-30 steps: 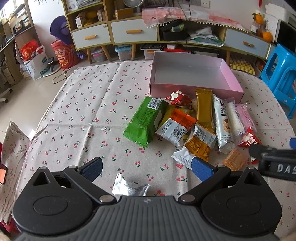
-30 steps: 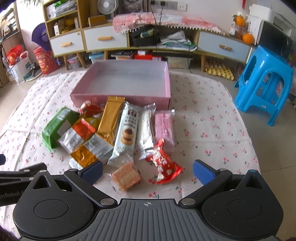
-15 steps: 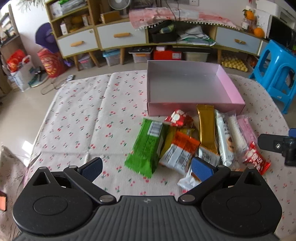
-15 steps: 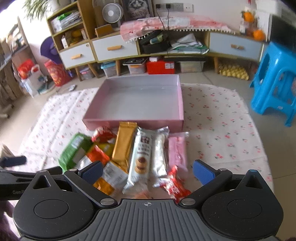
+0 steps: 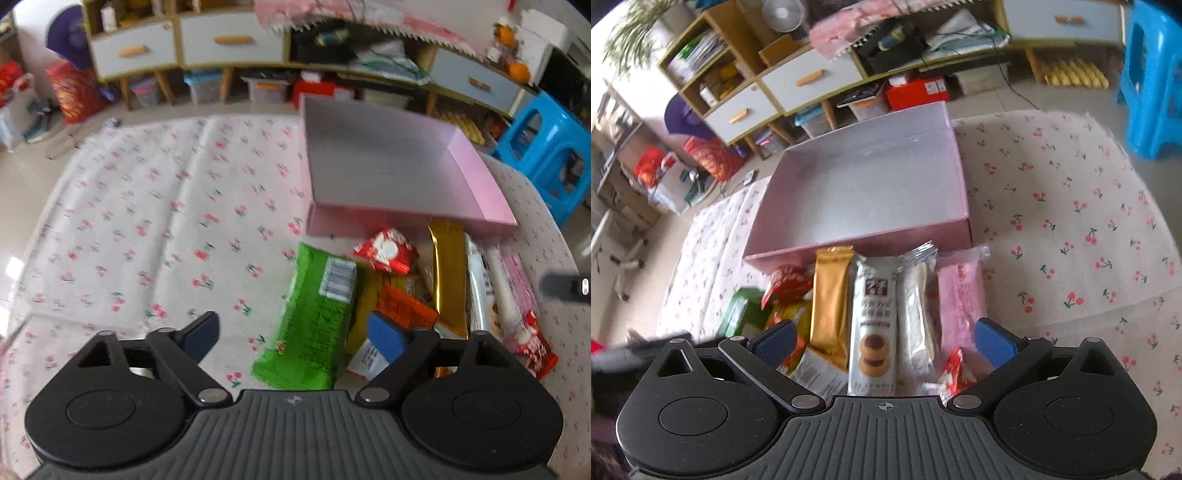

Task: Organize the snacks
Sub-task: 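Close left tool on green pack while right tool grasps white cookie bar, then lift green pack with left tool while right tool carries cookie bar over box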

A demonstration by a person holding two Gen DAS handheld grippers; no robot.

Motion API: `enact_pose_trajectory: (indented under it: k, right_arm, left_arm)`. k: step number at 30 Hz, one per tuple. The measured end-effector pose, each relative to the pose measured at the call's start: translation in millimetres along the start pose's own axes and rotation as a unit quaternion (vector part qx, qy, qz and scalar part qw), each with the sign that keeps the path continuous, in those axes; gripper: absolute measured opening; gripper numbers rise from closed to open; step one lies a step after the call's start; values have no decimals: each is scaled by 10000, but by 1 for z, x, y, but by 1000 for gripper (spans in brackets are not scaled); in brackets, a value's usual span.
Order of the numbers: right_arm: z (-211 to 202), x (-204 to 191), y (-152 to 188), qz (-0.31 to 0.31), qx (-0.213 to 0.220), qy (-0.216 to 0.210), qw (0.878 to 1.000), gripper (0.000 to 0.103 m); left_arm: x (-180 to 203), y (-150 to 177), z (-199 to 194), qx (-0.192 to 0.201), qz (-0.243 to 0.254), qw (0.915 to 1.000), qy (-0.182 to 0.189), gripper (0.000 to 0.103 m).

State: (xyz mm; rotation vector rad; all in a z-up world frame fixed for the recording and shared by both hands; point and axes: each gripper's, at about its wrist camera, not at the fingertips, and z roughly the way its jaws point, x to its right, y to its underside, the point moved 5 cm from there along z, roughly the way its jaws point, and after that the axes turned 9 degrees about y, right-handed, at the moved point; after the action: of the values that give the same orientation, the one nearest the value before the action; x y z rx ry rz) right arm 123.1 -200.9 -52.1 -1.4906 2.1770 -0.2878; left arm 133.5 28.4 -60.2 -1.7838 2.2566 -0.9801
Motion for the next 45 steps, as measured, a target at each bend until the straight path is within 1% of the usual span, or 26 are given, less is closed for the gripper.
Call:
enact_pose_trajectory:
  k: [1,2,3,4,5,6,7,8,10,13,16,21,25,29,31,33,36,37,38,41,45]
  right_arm:
    - [3,3,-3,95,-14,0,10000,101]
    - [6,7,-5,190,-56,24,9998,98]
    - [9,10,-6,266,-89,53,9996,94]
    - [12,12,-7,343,-126,63,9993,85]
    - [17,14,-7,414,-190,53,9989,71]
    - [21,15,-7,480,-242,35,9985,63]
    - [25,15,-7,552,-296,9,9980,53]
    - [28,15,-7,623,-343,-34,9975,45]
    - [32,14,-6,686,-377,-131,9968,39]
    - [33,8,-6,677,-395,-219,9967,39]
    - [33,2,-6,647,-389,-238,9969,39]
    - [23,4,-11,766,-310,-360,9959,39]
    - [28,-4,-4,669,-490,-456,9955,39]
    - [42,-6,4,672,-714,-391,9944,42]
    - [47,-5,7,724,-780,-414,9935,39]
    - [51,-4,9,722,-834,-375,9932,39]
    - [57,-6,14,586,-888,-219,9941,39]
    - [60,-6,16,564,-931,-192,9939,37]
    - [59,-5,17,520,-858,-172,9948,36]
    - [57,-6,17,459,-834,-76,9954,32]
    - [53,-8,15,492,-785,-73,9957,31]
  left_arm:
    - [0,1,1,-17,6,10000,86,82]
    - [1,3,1,-52,0,9999,161,81]
    - [-1,2,4,-95,33,9998,149,77]
    - [-2,2,5,-104,38,9998,156,74]
    - [-2,2,6,-99,41,9998,165,73]
    - [-7,3,8,-137,51,9998,144,69]
    - [-9,2,8,-124,50,9998,145,64]
    - [-10,2,8,-100,50,9998,138,62]
    - [-15,2,9,-58,55,9998,196,57]
    - [-15,-1,11,36,102,9995,283,52]
    - [-14,-1,16,-10,200,9994,282,47]
    - [-15,0,21,-80,259,9994,212,47]
    - [-18,2,22,-107,147,9995,252,46]
    - [-20,4,23,-113,50,9995,290,46]
    - [-22,5,23,-102,-2,9995,297,46]
    - [-22,6,23,-94,-44,9995,297,46]
    - [-23,7,23,-93,-118,9994,298,46]
    - [-24,7,22,-87,-145,9994,300,45]
    - [-23,6,22,-79,-163,9994,296,45]
    - [-23,6,21,-73,-184,9995,233,42]
    - [-22,5,18,-59,-188,9997,148,41]
